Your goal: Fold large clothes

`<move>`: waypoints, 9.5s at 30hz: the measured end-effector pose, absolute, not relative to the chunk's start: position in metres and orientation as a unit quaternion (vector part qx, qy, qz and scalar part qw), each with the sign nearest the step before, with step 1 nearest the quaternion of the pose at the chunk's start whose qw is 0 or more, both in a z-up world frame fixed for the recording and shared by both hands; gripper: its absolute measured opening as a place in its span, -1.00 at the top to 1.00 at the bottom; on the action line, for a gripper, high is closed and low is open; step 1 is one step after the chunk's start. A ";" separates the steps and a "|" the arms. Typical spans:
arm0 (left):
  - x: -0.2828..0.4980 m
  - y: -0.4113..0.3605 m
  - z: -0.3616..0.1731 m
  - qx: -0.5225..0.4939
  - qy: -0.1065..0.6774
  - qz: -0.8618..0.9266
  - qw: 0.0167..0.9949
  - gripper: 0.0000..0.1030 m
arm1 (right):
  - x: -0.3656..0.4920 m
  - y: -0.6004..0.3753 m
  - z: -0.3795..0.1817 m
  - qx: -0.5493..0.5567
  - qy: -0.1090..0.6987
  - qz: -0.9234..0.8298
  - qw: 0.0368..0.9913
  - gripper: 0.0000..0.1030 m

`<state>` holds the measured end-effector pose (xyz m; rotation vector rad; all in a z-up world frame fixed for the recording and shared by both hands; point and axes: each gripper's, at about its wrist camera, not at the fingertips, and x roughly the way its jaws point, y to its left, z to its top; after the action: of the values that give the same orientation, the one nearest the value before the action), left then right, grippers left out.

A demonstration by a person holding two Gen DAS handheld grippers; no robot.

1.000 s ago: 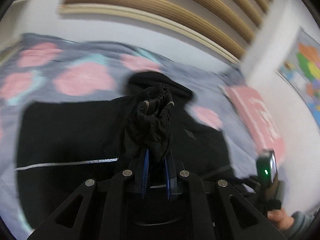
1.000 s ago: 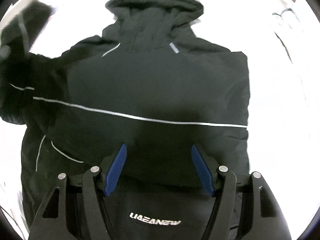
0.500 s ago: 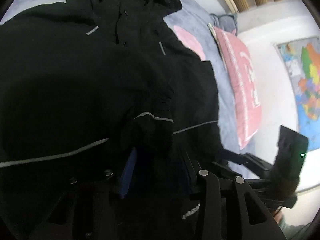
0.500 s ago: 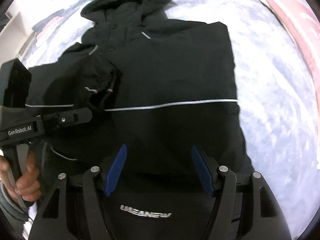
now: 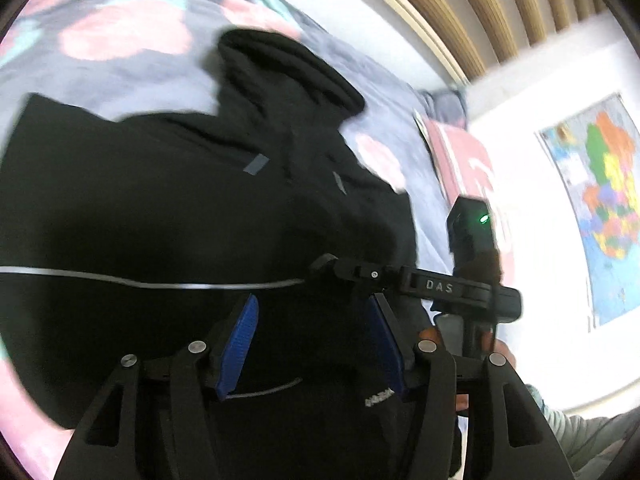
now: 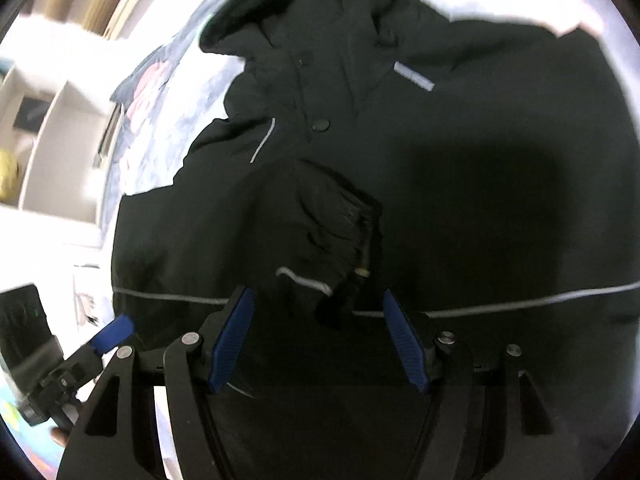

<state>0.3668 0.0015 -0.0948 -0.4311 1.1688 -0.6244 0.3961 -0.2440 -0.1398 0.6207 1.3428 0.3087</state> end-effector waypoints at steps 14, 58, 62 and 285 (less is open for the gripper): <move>0.368 0.096 -0.064 -0.186 0.495 -0.154 0.835 -0.13 | 0.369 -0.208 -0.031 0.024 0.507 0.083 0.858 0.39; 0.453 0.027 -0.163 -0.100 0.571 -0.144 0.802 -0.13 | 0.415 -0.279 -0.158 0.025 0.610 -0.004 0.792 -0.06; 0.433 0.034 -0.127 -0.116 0.550 -0.180 0.807 -0.13 | 0.391 -0.281 -0.118 0.031 0.589 0.020 0.807 -0.07; 0.350 -0.052 -0.133 -0.120 0.593 -0.297 0.739 0.00 | 0.343 -0.253 -0.134 0.078 0.617 0.107 0.776 -0.18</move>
<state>0.3499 -0.0521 -0.1327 -0.2628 1.3024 -0.6517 0.3434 -0.2530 -0.1343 0.1687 1.3357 0.2320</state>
